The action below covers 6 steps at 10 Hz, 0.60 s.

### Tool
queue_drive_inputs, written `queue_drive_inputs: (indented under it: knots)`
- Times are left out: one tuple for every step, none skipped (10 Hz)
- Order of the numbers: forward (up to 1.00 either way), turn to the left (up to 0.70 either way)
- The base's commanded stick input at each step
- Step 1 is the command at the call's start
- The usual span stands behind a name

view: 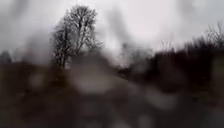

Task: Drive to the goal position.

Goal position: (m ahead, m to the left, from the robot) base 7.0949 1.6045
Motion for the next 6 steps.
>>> queue_drive_inputs:
  knots:
    - [0.85,0.00]
    - [0.85,0.00]
    - [0.85,0.00]
    - [0.85,0.00]
    - [0.85,0.00]
    - [0.85,0.00]
